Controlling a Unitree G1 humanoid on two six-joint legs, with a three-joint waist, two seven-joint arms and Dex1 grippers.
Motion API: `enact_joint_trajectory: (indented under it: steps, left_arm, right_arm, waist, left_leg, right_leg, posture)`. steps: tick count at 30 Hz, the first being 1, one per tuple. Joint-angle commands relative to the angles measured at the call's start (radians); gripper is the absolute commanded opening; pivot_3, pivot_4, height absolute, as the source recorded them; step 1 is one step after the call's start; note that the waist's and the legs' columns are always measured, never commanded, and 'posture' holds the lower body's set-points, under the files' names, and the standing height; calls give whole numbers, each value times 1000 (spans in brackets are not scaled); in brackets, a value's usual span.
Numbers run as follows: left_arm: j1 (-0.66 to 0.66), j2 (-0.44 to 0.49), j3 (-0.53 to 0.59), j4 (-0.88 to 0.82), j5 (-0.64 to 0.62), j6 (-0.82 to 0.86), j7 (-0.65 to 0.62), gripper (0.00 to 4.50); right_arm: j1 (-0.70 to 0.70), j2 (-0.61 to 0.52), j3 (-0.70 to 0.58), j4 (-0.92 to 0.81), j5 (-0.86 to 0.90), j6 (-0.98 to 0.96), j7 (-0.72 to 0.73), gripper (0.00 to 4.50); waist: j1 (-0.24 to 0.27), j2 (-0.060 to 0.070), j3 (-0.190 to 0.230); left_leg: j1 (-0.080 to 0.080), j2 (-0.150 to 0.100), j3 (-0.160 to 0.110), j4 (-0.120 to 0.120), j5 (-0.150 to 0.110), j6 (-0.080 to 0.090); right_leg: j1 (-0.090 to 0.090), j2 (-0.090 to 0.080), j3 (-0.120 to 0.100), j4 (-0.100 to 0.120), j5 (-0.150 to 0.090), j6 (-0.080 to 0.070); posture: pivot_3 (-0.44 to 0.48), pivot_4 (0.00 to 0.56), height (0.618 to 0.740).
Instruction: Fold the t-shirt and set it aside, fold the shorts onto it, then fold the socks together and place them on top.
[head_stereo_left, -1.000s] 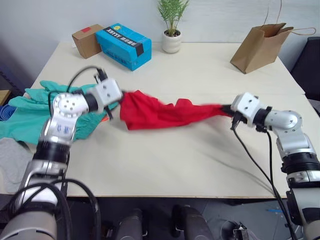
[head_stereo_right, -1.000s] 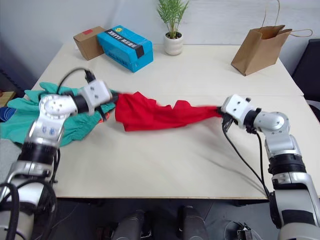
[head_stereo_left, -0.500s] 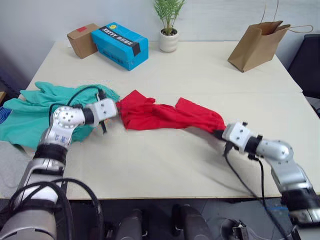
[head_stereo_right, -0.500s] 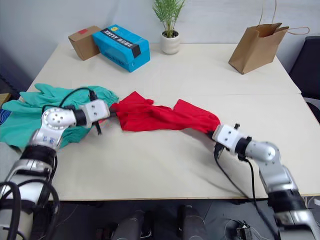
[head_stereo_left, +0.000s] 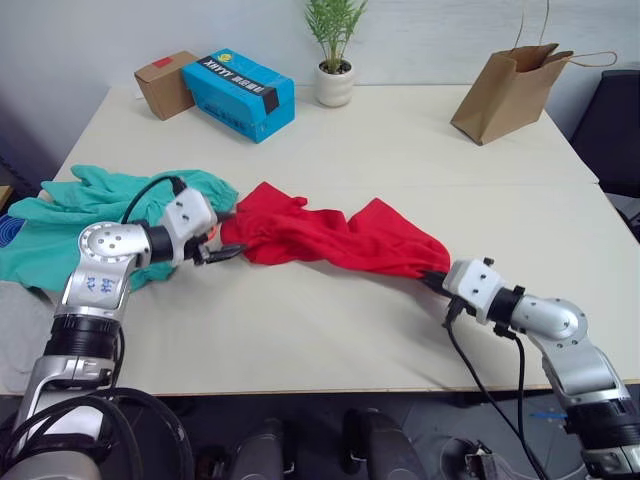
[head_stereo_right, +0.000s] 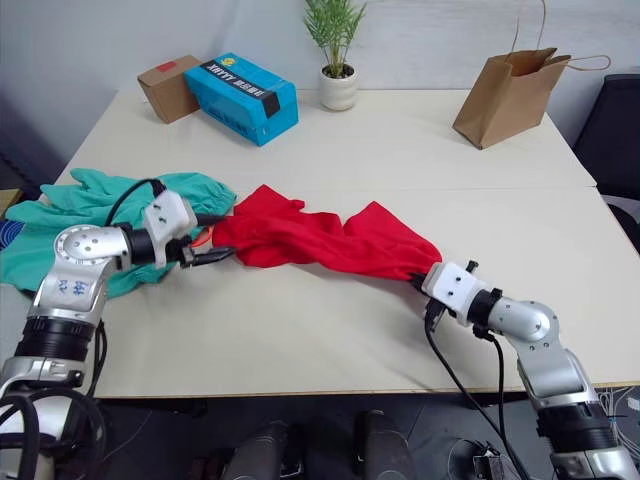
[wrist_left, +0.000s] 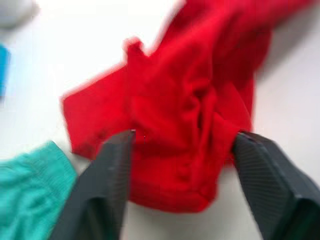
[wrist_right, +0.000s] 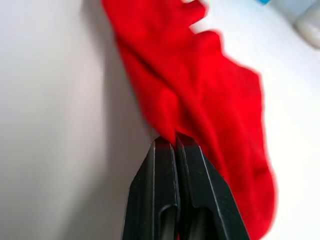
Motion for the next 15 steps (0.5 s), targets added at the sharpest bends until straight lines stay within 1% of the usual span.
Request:
enact_joint_trajectory:
  steps: [1, 6, 10, 12, 13, 15]
  left_arm:
    - [-36, 17, 51, 1, -26, 16, 18, 4415]
    - [-30, 19, 24, 55, 27, -59, 20, 4415]
    - [-59, -2, -11, 154, 105, -132, 88, 4415]
    - [-74, -7, -5, 175, 110, -140, 105, 4415]
    - [-77, -3, 1, 173, 101, -142, 93, 4415]
    - [-57, 32, 22, 129, 41, -168, -14, 4415]
  right_arm:
    - [-45, -4, -59, 32, 29, -25, -8, 0]
    - [-107, 5, -71, 104, 28, -39, -10, 0]
    - [-217, 40, -58, 255, -16, -68, -70, 0]
    - [-263, 61, -52, 326, -29, -64, -91, 0]
    - [-281, 69, -49, 352, -36, -71, -99, 0]
    - [-315, 84, -42, 396, -44, -64, -102, 0]
  waist:
    - [0, 0, 0]
    - [-2, 0, 0]
    - [-2, 0, 0]
    - [-2, 0, 0]
    - [-2, 0, 0]
    - [-2, 0, 0]
  left_leg:
    - [0, 0, 0, 0, 0, 0]
    - [0, 0, 1, 0, 0, 0]
    - [1, 0, 2, 1, 0, 0]
    - [1, 0, 2, 1, 0, 0]
    - [0, 0, 2, 1, 0, 0]
    - [-1, 0, 2, 1, 0, 0]
  right_leg:
    - [0, 0, 0, 0, 0, 0]
    - [0, 1, 0, 0, 0, 0]
    - [0, 1, 2, 0, 0, 0]
    - [0, 1, 2, 1, 0, 0]
    - [-1, 1, 2, 1, 0, 0]
    - [-2, 1, 2, 1, 0, 0]
  posture:
    - [0, 150, 740]
    - [0, 150, 740]
    - [0, 150, 740]
    - [0, 150, 740]
    - [0, 150, 740]
    - [0, 150, 740]
